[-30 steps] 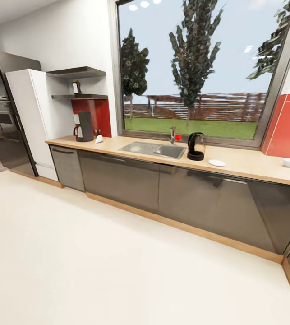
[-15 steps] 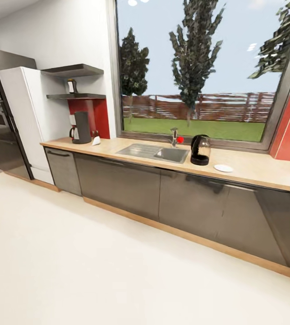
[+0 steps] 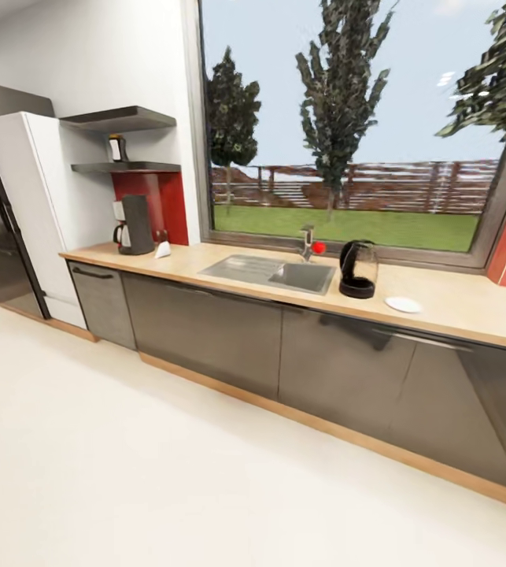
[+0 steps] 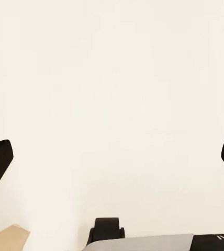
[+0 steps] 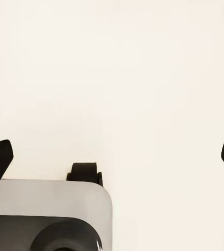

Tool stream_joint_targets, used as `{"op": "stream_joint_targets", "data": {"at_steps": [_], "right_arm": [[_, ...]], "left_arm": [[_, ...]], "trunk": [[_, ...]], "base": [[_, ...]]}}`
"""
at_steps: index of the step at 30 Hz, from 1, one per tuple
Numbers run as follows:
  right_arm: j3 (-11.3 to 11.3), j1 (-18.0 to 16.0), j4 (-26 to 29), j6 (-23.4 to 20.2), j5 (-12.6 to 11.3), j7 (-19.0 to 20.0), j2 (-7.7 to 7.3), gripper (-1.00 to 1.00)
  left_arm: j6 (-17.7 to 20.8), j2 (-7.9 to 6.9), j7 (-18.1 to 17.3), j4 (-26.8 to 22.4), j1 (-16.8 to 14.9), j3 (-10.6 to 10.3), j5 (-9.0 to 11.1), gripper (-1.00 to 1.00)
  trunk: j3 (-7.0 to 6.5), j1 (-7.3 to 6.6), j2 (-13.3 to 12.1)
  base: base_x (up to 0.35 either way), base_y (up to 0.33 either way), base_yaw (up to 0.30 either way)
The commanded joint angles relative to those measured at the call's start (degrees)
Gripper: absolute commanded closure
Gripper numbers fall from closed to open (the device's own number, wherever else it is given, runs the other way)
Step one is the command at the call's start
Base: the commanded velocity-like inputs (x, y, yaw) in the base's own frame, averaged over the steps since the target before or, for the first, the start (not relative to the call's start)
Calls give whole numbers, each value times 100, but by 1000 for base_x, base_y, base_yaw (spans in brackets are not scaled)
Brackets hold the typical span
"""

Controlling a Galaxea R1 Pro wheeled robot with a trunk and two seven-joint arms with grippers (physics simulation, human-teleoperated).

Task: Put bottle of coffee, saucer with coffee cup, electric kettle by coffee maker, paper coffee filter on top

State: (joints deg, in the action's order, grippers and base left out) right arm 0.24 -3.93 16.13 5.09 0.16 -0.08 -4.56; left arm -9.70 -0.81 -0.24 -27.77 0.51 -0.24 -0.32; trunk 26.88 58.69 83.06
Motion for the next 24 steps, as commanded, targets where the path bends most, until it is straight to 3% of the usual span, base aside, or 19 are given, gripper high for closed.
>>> {"op": "stream_joint_targets", "data": {"at_steps": [1, 24], "right_arm": [[2, -3, -4, 18, 1, -1, -1, -100], [11, -3, -4, 27, 1, -1, 4, -100]], "left_arm": [[-8, -2, -2, -7, 2, -2, -3, -100], [-9, -7, -2, -6, 2, -2, -4, -100]], "trunk": [[5, 3, 2], [5, 3, 2]], "base": [[322, 0, 0], [323, 0, 22]]}}
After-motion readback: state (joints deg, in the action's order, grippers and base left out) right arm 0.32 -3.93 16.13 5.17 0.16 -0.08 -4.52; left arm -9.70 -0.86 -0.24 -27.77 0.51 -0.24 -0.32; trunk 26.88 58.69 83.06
